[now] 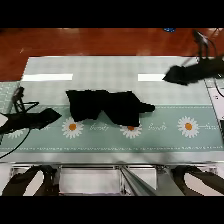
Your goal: Fold the shirts.
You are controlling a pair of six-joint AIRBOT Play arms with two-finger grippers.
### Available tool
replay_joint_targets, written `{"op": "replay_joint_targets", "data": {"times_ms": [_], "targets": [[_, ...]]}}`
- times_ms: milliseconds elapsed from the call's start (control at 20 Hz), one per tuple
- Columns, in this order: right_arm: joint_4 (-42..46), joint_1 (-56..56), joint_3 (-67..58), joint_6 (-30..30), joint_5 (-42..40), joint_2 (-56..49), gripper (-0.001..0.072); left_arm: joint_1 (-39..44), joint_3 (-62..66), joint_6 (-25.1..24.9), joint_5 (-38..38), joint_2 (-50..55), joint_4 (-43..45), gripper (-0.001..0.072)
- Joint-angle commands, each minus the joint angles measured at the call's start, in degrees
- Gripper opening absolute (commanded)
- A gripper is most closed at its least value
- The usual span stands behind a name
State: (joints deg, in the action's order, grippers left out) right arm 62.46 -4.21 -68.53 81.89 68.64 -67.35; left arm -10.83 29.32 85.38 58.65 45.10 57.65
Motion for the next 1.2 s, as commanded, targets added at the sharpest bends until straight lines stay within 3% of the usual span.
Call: {"op": "replay_joint_targets", "data": {"times_ms": [0,200,500,550,600,650,800,950,1150], "targets": [[-2.2,-10.1,19.6,-2.9,-2.9,11.7,0.0408,0.3,-1.4,-8.4,-1.1,10.9,-13.7,0.0504],[-7.9,-11.0,34.7,-4.5,-6.1,17.7,0.0408,5.2,-1.0,-9.7,-6.8,22.1,-17.0,0.0504],[-11.6,-9.2,40.5,-4.1,-7.9,17.2,0.0408,10.5,-0.4,-10.0,-18.1,26.9,-22.5,0.0502],[-12.0,-7.2,40.6,-3.3,-8.2,16.1,0.0408,11.4,-0.1,-10.0,-19.7,27.2,-23.0,0.0474],[-13.1,-4.7,40.6,-3.1,-8.9,14.5,0.0408,12.1,0.5,-10.0,-20.1,27.6,-23.0,0.0295],[-15.0,-1.5,40.6,-3.1,-10.6,12.5,0.0407,12.6,1.4,-11.3,-20.1,28.0,-23.0,0.003],[-22.7,7.4,40.6,-3.8,-16.4,5.2,0.0408,13.1,4.5,-14.5,-16.8,28.3,-23.0,0.0017],[-31.0,13.4,40.2,-7.6,-21.1,-0.7,0.0408,13.1,5.8,-14.4,-14.9,28.3,-23.0,0.0017],[-33.0,18.5,35.6,-8.5,-23.5,-7.7,0.0404,13.1,5.7,-14.4,-14.4,28.3,-23.0,0.0017]]}}
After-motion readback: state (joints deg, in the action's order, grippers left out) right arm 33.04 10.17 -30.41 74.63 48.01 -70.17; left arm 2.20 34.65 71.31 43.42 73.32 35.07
